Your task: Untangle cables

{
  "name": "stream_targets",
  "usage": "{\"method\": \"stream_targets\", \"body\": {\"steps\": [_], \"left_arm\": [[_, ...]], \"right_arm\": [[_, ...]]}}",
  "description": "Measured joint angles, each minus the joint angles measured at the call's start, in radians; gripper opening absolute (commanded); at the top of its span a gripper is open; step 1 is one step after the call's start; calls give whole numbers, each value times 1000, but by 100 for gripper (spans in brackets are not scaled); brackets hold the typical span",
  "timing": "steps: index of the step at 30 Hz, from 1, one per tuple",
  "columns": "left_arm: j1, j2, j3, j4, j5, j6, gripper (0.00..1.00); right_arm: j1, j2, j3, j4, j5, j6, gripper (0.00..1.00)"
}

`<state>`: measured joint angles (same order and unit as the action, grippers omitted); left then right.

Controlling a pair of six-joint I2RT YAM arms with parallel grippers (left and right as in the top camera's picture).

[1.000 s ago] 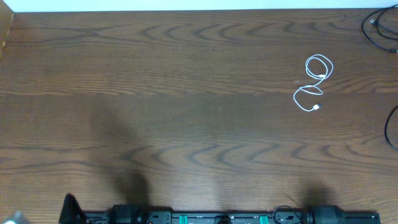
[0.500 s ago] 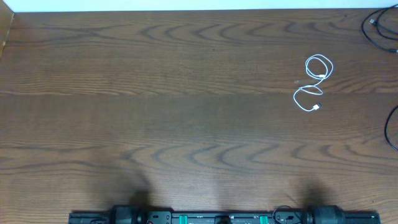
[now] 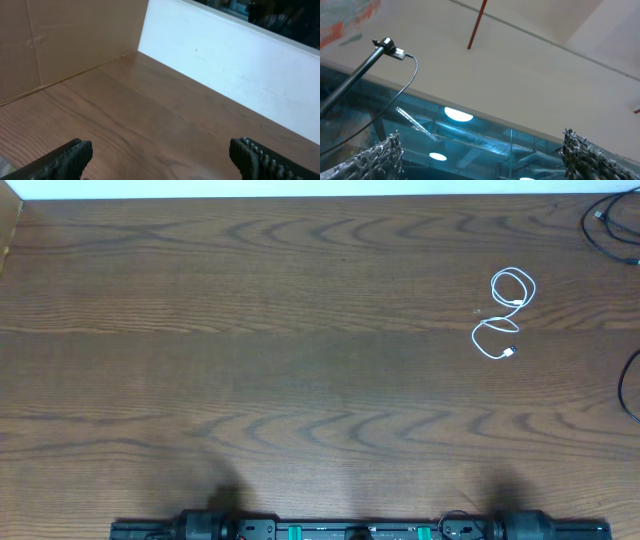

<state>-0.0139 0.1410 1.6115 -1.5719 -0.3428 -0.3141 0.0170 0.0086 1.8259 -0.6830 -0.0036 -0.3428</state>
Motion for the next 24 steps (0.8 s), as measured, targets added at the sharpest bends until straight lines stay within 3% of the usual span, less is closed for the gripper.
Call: {"method": "stream_targets", "body": {"steps": [24], "left_arm": [[0,-136,15,-39,0,0,95]], "right_arm": [[1,0,-72,8,-34,35,99]]}}
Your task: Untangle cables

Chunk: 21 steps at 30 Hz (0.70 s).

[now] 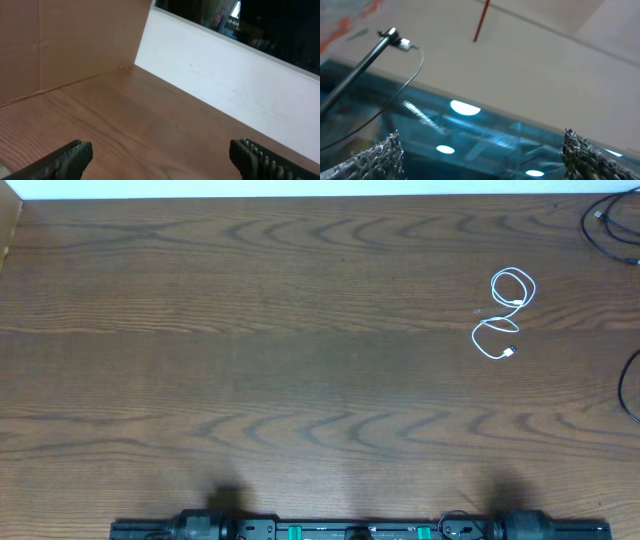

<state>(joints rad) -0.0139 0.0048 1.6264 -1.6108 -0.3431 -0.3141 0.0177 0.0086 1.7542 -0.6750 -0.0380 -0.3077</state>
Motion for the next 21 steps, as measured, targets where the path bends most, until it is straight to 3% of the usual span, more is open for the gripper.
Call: {"method": "stream_targets", "body": {"steps": [11,21], "left_arm": [[0,0,0,0,0,0,95],[0,0,0,0,0,0,95]], "right_arm": [[18,0,-328,166,-75,29,99],[-1,0,-712,546,-74,35,99]]}}
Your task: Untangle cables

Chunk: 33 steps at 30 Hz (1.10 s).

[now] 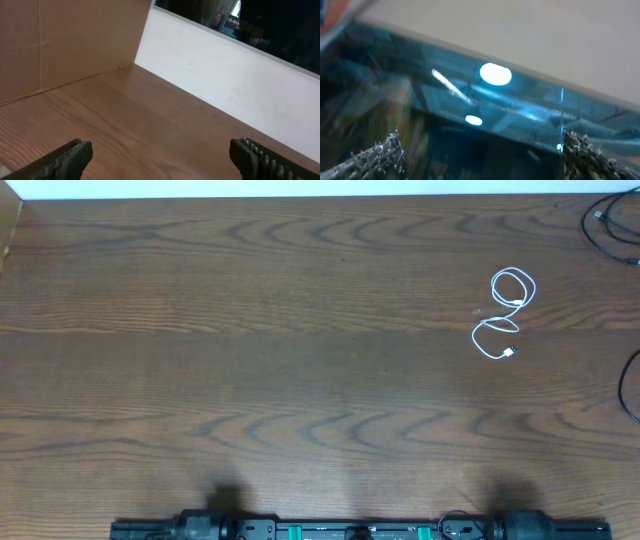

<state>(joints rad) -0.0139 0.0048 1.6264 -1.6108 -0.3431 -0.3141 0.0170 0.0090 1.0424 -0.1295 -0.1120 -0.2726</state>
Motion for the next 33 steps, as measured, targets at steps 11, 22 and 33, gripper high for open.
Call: {"method": "stream_targets", "body": {"steps": [11,22,33], "left_arm": [[0,0,0,0,0,0,95],[0,0,0,0,0,0,95],[0,0,0,0,0,0,95]], "right_arm": [[0,0,-299,-9,0,149,99],[0,2,-647,6,0,299,99],[0,3,-910,167,0,333,99]]}}
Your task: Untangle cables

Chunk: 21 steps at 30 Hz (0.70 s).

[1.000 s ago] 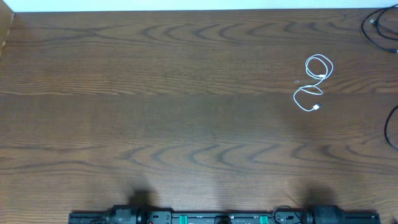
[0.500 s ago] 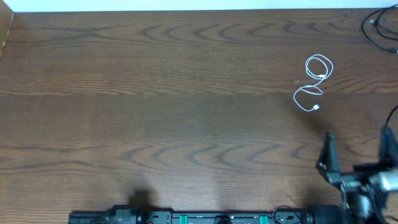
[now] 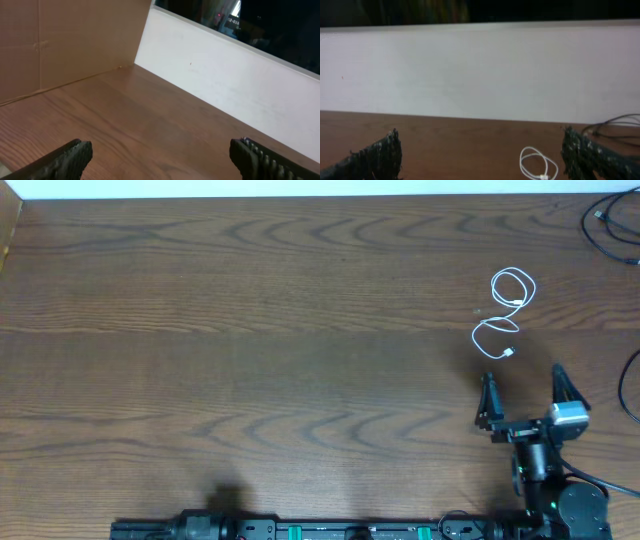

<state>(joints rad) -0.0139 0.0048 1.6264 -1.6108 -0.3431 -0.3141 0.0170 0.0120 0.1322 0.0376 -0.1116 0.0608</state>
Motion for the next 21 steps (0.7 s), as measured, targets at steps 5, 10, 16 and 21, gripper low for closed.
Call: {"method": "stream_targets", "body": {"steps": [5,10,16,21], "left_arm": [[0,0,0,0,0,0,95],[0,0,0,0,0,0,95],[0,0,0,0,0,0,95],[0,0,0,0,0,0,95]], "right_arm": [[0,0,-87,39,0,18,99],[0,0,-119,1,11,24,99],[0,0,-123,-72,61,27,99],[0,1,-124,-108,78,27,99]]}}
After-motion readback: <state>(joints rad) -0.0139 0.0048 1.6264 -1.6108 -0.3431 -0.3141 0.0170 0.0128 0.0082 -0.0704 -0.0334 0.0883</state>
